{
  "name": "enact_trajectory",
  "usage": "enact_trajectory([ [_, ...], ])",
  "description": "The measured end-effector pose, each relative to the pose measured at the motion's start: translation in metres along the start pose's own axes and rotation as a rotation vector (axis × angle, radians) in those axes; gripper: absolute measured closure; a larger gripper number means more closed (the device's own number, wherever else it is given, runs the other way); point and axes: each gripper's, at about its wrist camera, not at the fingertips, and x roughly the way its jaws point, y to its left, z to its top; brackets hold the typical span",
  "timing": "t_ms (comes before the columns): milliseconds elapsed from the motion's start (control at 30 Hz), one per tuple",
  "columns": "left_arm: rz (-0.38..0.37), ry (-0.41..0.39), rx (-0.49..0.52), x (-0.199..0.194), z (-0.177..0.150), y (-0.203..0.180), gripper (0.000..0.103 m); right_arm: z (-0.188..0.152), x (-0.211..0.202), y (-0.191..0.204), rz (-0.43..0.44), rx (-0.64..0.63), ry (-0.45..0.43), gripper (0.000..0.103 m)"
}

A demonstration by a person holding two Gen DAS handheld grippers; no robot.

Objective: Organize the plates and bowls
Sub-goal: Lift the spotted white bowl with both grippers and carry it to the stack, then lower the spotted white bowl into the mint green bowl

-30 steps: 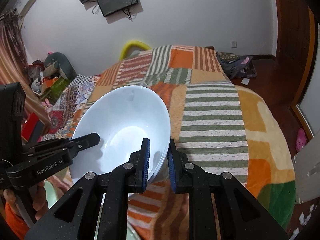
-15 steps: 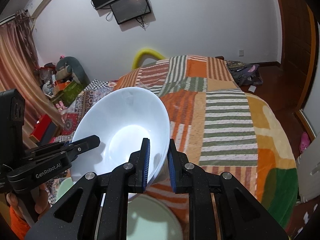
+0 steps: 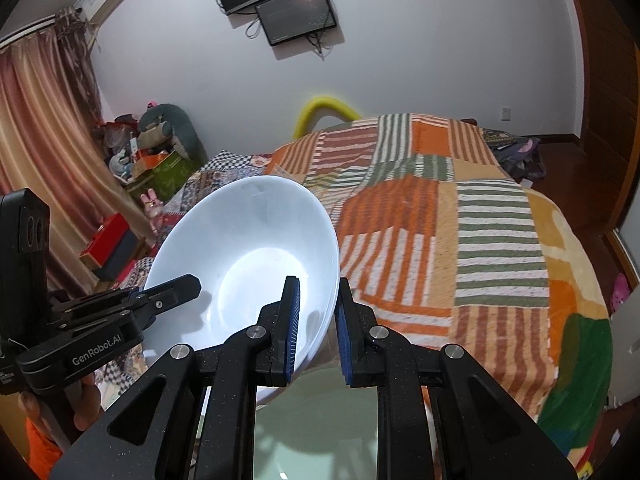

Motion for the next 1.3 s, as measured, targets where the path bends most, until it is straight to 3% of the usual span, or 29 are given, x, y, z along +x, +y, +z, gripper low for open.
enact_trajectory([
  [700, 0.064, 0.0, -0.092, -0.043, -0.049, 0.06, 0.092, -0.031, 0.018, 0.061, 0.091, -0.053, 0.061, 0.087],
  [1300, 0.11, 0.074, -0.185, -0.03, -0.089, 0.102, 0.093, -0.063, 0.047, 0.092, 0.121, -0.077, 0.165, 0.087],
])
